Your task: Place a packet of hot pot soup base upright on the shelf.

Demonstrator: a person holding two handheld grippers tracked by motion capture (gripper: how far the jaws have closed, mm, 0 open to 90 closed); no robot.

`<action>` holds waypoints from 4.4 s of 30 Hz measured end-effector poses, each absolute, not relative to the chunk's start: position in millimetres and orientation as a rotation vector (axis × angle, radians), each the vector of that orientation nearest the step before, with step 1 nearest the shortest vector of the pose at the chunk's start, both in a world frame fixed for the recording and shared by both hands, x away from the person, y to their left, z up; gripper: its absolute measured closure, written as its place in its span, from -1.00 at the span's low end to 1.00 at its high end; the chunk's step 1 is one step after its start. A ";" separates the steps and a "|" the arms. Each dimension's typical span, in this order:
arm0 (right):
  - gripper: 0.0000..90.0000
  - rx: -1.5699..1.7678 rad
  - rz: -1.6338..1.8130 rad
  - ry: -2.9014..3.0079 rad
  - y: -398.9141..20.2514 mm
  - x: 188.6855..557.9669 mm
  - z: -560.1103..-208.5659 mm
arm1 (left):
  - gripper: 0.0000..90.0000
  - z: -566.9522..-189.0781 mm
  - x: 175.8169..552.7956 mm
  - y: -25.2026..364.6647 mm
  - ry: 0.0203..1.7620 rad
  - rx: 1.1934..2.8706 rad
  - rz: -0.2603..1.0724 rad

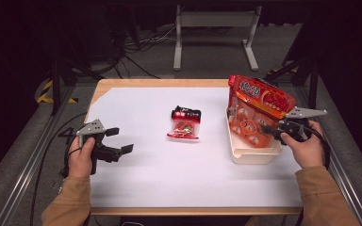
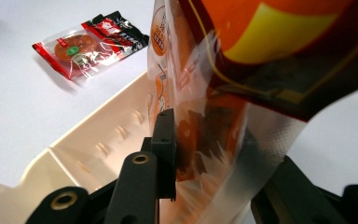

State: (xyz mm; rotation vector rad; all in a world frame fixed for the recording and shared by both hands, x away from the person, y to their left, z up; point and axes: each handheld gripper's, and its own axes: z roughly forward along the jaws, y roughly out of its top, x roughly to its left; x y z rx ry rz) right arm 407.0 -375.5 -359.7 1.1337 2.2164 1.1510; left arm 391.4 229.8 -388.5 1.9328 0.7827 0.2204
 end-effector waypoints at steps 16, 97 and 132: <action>-0.02 1.164 1.197 2.107 -378.1 397.1 -350.3 | -0.89 -387.7 389.7 234.5 0.785 1.926 0.232; -0.14 0.548 1.353 2.431 -244.3 324.3 -401.8 | -0.66 -394.9 414.4 180.7 0.923 1.800 0.315; -0.20 0.554 1.339 2.416 -244.7 323.7 -400.1 | -0.28 -429.5 473.1 98.0 0.897 1.921 0.179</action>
